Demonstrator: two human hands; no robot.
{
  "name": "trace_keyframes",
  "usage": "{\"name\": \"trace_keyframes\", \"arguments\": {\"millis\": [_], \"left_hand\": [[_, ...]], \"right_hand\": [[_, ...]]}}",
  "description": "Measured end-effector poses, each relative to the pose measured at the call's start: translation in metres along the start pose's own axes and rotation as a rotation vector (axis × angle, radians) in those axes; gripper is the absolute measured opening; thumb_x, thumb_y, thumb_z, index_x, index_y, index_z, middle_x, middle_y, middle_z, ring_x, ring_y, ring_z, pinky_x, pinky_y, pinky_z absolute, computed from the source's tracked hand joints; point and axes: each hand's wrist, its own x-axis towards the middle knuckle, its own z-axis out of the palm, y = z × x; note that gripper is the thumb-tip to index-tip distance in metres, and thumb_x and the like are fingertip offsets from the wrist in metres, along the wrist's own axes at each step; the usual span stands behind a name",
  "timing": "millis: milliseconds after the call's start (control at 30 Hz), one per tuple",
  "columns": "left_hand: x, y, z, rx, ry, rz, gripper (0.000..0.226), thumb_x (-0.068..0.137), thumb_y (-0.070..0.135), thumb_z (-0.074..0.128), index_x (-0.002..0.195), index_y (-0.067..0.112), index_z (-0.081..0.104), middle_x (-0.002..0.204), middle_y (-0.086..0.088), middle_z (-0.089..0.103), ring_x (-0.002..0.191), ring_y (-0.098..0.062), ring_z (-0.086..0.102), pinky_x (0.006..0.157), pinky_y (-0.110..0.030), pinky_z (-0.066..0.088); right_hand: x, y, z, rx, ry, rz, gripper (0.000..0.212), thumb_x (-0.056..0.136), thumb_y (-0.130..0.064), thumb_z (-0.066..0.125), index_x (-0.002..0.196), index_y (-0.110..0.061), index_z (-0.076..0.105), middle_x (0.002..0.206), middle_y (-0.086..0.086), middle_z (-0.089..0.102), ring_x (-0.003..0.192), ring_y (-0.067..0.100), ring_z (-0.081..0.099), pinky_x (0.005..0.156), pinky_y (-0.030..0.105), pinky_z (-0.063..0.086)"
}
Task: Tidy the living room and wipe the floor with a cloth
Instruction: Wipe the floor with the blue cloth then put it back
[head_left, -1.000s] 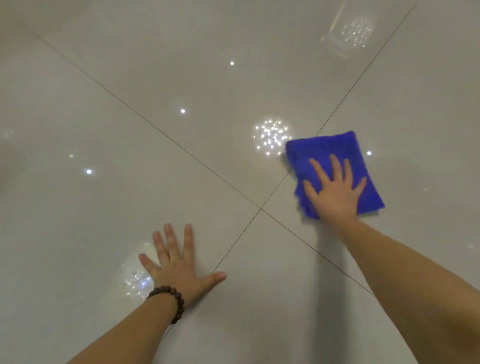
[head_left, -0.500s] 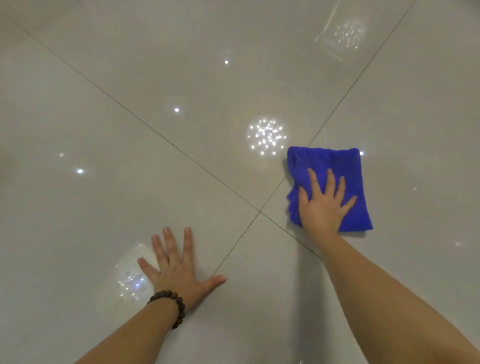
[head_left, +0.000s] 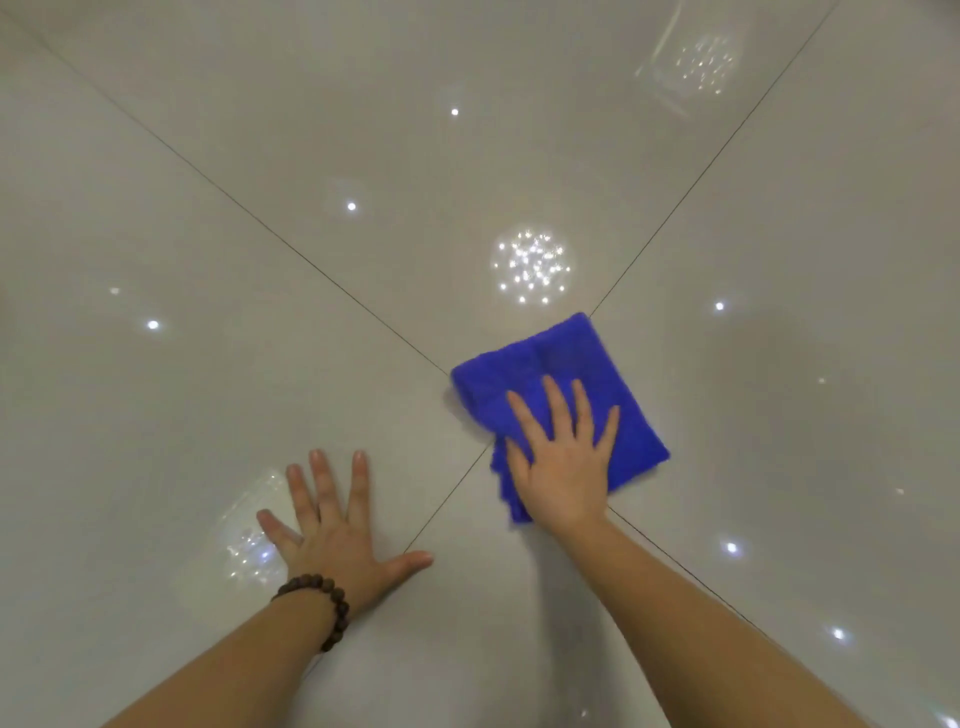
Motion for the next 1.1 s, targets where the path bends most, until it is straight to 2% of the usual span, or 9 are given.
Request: {"name": "trace_keyframes", "arguments": {"millis": [67, 100, 233, 300, 433, 533, 733, 833, 1100], "left_hand": [[-0.001, -0.001, -0.001, -0.006, 0.007, 0.001, 0.132, 0.042, 0.101, 0.019, 0.129, 0.029, -0.050, 0.130, -0.012, -0.060, 0.126, -0.038, -0.048, 0.105, -0.069, -0.011], [-0.001, -0.001, -0.002, -0.012, 0.012, 0.005, 0.132, 0.039, 0.101, 0.015, 0.129, 0.029, -0.049, 0.131, -0.011, -0.060, 0.127, -0.038, -0.048, 0.104, -0.069, -0.013], [-0.001, -0.002, 0.002, -0.032, 0.042, 0.025, 0.130, 0.039, 0.101, 0.011, 0.129, 0.031, -0.050, 0.132, -0.011, -0.059, 0.129, -0.036, -0.047, 0.105, -0.068, -0.014], [0.000, -0.002, 0.003, -0.021, 0.057, 0.027, 0.129, 0.040, 0.100, 0.013, 0.128, 0.030, -0.051, 0.133, -0.011, -0.058, 0.129, -0.037, -0.047, 0.105, -0.068, -0.014], [0.002, -0.003, 0.005, -0.020, 0.069, 0.031, 0.130, 0.048, 0.100, 0.024, 0.128, 0.030, -0.051, 0.134, -0.011, -0.057, 0.128, -0.037, -0.047, 0.105, -0.069, -0.012], [0.004, -0.005, 0.006, -0.022, 0.066, 0.044, 0.131, 0.054, 0.096, 0.038, 0.126, 0.033, -0.051, 0.137, -0.011, -0.055, 0.131, -0.038, -0.044, 0.105, -0.070, -0.011], [-0.010, -0.028, 0.000, -0.058, 0.107, 0.158, 0.119, 0.070, 0.078, 0.054, 0.144, 0.036, -0.029, 0.154, -0.006, -0.033, 0.143, -0.029, -0.027, 0.113, -0.061, -0.003], [-0.042, -0.049, 0.008, -0.113, 0.152, 0.168, 0.108, 0.078, 0.071, 0.053, 0.148, 0.034, -0.020, 0.159, -0.003, -0.019, 0.147, -0.025, -0.016, 0.116, -0.056, 0.003], [-0.121, -0.126, 0.067, -0.103, 0.118, -0.020, 0.114, 0.074, 0.080, 0.048, 0.146, 0.033, -0.027, 0.156, -0.007, -0.028, 0.145, -0.029, -0.022, 0.115, -0.061, 0.001]], "right_hand": [[-0.011, 0.013, 0.000, -0.037, -0.059, -0.289, 0.053, 0.090, -0.054, 0.037, 0.142, -0.041, 0.036, 0.151, 0.001, 0.037, 0.141, 0.030, 0.025, 0.113, 0.061, 0.011], [-0.008, 0.041, -0.001, -0.046, -0.040, -0.286, 0.054, 0.089, -0.054, 0.038, 0.141, -0.041, 0.036, 0.150, 0.000, 0.038, 0.141, 0.028, 0.026, 0.113, 0.060, 0.013], [-0.005, 0.138, -0.016, 0.082, -0.063, 0.598, 0.060, 0.088, -0.059, 0.025, 0.146, -0.043, 0.024, 0.157, 0.000, 0.021, 0.145, 0.025, 0.011, 0.113, 0.060, 0.007], [-0.011, 0.104, -0.015, 0.117, -0.047, 0.739, 0.059, 0.088, -0.056, 0.029, 0.145, -0.041, 0.029, 0.156, 0.003, 0.023, 0.145, 0.027, 0.013, 0.111, 0.063, 0.008], [-0.061, -0.025, 0.000, 0.052, -0.078, 0.094, 0.055, 0.087, -0.056, 0.037, 0.139, -0.040, 0.042, 0.150, 0.002, 0.037, 0.141, 0.032, 0.025, 0.112, 0.062, 0.009], [-0.074, -0.028, 0.002, 0.017, -0.118, -0.153, 0.055, 0.089, -0.060, 0.036, 0.141, -0.042, 0.038, 0.150, 0.000, 0.037, 0.142, 0.029, 0.024, 0.113, 0.060, 0.009], [-0.072, -0.008, -0.002, -0.036, -0.176, -0.121, 0.056, 0.090, -0.060, 0.029, 0.142, -0.040, 0.034, 0.151, 0.001, 0.036, 0.141, 0.028, 0.022, 0.114, 0.058, 0.009], [-0.092, -0.029, -0.015, -0.029, -0.293, -0.011, 0.059, 0.090, -0.063, 0.014, 0.147, -0.045, 0.017, 0.158, -0.002, 0.019, 0.145, 0.027, 0.010, 0.115, 0.057, 0.004], [-0.214, -0.076, -0.032, -0.022, -0.503, -0.023, 0.064, 0.089, -0.071, 0.016, 0.145, -0.050, -0.006, 0.160, -0.007, -0.007, 0.146, 0.024, -0.012, 0.114, 0.059, -0.003]]}}
